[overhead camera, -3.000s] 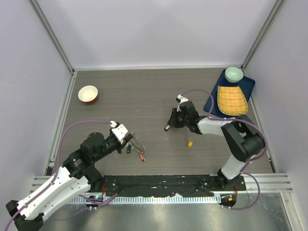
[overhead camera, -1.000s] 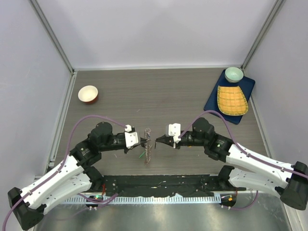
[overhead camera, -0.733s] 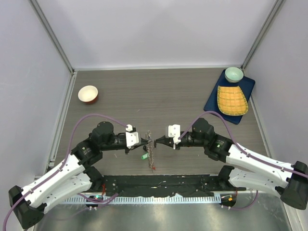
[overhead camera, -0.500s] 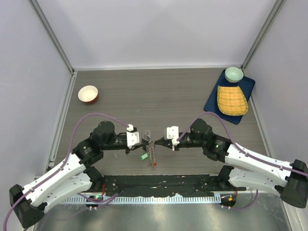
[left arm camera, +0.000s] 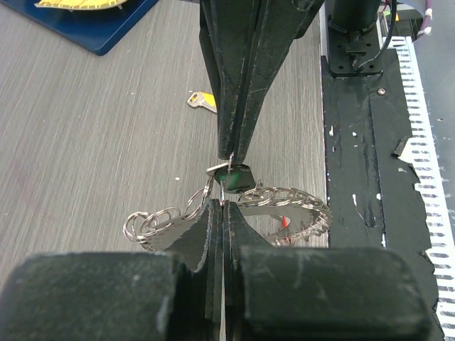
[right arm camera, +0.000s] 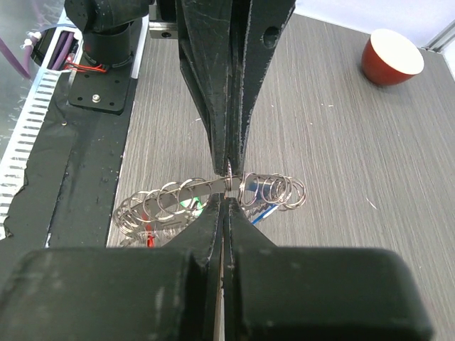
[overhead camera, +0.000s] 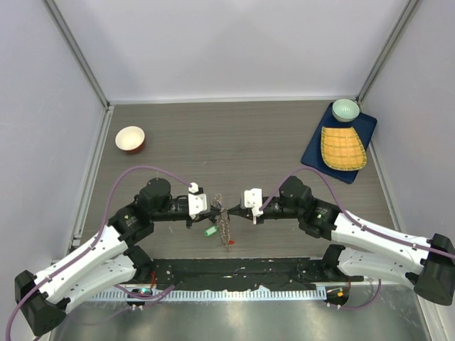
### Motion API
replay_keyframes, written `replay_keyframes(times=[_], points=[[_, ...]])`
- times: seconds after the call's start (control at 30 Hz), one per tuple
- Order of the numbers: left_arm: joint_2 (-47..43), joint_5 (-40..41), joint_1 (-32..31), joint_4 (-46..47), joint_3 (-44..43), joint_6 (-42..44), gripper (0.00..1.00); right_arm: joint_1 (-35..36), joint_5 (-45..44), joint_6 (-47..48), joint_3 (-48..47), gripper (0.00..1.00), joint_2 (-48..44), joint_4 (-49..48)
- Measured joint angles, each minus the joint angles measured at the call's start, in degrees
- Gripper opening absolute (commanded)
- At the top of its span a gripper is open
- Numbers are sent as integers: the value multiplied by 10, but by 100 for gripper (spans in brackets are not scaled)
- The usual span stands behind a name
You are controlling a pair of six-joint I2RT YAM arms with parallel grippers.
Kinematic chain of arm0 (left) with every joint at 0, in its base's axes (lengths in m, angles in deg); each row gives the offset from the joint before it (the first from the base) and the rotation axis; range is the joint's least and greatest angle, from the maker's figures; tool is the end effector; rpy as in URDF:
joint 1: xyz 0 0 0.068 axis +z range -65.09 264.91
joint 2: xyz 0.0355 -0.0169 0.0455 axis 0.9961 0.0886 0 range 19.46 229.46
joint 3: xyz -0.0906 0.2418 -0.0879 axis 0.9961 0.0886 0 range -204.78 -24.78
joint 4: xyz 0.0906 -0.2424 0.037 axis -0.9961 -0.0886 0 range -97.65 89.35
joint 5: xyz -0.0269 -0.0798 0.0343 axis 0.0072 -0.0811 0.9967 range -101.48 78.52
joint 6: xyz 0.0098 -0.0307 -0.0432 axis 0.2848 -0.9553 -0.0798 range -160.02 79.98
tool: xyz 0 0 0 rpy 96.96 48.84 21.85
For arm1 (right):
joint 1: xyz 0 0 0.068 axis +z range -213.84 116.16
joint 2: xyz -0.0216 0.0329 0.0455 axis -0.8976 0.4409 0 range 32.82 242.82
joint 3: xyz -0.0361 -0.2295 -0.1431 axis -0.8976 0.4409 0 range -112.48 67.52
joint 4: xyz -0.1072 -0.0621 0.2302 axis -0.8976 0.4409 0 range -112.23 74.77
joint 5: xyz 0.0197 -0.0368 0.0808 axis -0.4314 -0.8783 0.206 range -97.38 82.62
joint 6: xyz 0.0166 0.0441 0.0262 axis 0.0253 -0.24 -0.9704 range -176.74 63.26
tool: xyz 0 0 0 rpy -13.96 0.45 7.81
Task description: Put the keys on the keyring
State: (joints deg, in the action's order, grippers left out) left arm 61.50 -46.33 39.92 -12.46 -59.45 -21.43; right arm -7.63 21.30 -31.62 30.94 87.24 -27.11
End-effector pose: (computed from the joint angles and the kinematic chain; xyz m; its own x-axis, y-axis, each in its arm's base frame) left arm 0.1073 -0.1361 0.2844 0.0864 0.2835 -0.9551 0.9858 0.1143 0.1231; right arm 0.1084 0.1928 0.2867 0.3071 -0.2109 -0.9280 -0.9486 0.0106 -0.3163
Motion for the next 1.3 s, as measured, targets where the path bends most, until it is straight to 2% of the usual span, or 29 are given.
replay_keyframes(times=[1.3], points=[[8, -12, 0, 0, 0, -2, 0, 7, -16, 2, 0, 1, -3, -7]])
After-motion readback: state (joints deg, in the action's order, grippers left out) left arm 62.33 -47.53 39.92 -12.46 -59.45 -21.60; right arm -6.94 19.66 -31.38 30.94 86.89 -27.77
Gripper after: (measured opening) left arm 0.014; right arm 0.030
